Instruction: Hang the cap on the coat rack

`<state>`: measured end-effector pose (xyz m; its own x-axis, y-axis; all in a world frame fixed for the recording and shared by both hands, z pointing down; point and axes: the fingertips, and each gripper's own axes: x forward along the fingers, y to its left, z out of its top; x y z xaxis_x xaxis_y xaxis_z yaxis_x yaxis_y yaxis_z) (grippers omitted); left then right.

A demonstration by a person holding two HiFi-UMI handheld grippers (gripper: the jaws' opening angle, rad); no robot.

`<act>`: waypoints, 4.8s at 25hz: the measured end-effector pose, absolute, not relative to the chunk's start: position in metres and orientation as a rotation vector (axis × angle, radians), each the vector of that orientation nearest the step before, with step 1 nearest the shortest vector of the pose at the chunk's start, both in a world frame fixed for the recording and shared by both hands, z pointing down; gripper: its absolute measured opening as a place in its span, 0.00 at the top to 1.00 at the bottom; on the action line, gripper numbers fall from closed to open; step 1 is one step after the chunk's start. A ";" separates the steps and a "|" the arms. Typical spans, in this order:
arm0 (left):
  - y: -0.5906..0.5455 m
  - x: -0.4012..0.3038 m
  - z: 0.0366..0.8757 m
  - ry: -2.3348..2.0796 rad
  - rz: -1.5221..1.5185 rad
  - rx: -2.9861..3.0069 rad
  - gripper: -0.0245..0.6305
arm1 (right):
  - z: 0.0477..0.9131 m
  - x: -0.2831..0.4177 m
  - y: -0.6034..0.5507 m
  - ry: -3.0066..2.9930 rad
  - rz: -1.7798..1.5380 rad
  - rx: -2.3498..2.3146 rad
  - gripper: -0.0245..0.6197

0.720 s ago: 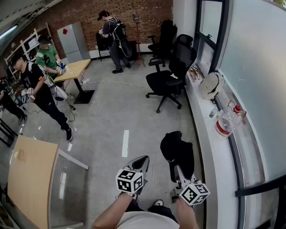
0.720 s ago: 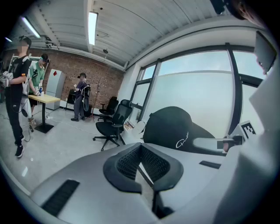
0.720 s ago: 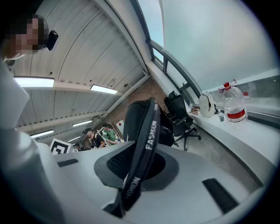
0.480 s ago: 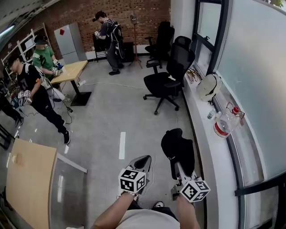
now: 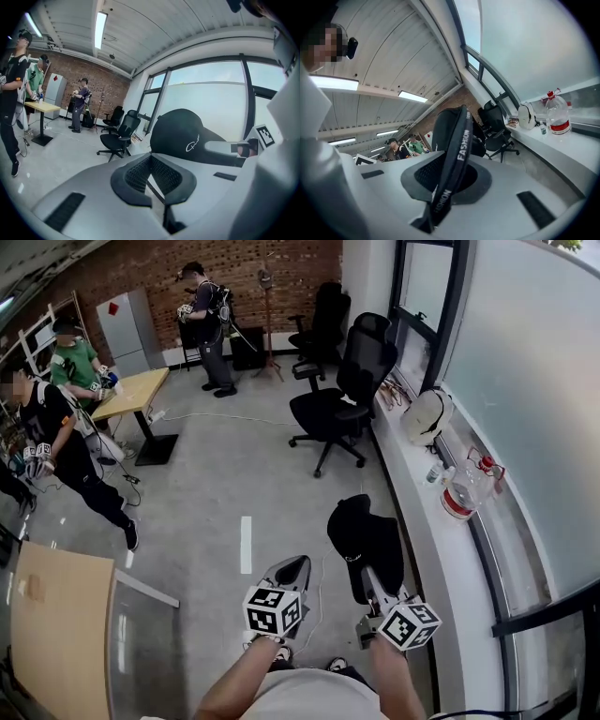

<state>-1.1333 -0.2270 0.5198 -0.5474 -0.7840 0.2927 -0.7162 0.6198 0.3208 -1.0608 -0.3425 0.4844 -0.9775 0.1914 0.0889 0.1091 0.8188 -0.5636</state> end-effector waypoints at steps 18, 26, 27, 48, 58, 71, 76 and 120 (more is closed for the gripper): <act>-0.216 -1.135 0.521 -2.384 -0.210 1.289 0.96 | 0.492 -1.051 -0.329 -2.868 0.883 -0.075 0.91; -0.228 -1.132 0.514 -2.314 -0.168 1.413 0.96 | 0.489 -1.043 -0.331 -2.886 0.900 0.070 0.91; -0.230 -1.130 0.514 -2.300 -0.161 1.435 0.96 | 0.489 -1.041 -0.331 -2.888 0.902 0.091 0.91; -0.335 -1.000 0.531 -1.756 -0.006 2.045 0.96 | 0.513 -0.887 -0.366 -2.873 0.988 0.931 0.91; -0.373 -0.873 0.530 -1.467 0.081 2.263 0.96 | 0.518 -0.762 -0.380 -2.797 1.041 1.324 0.91; -0.424 -0.659 0.521 -1.105 0.160 2.464 0.96 | 0.512 -0.547 -0.393 -2.673 1.072 1.806 0.91; -0.440 -0.556 0.519 -0.935 0.233 2.544 0.96 | 0.515 -0.446 -0.394 -2.576 1.071 2.029 0.91; -0.134 -0.302 0.529 0.632 0.481 2.744 0.96 | 0.514 -0.298 0.011 -1.056 0.613 3.488 0.91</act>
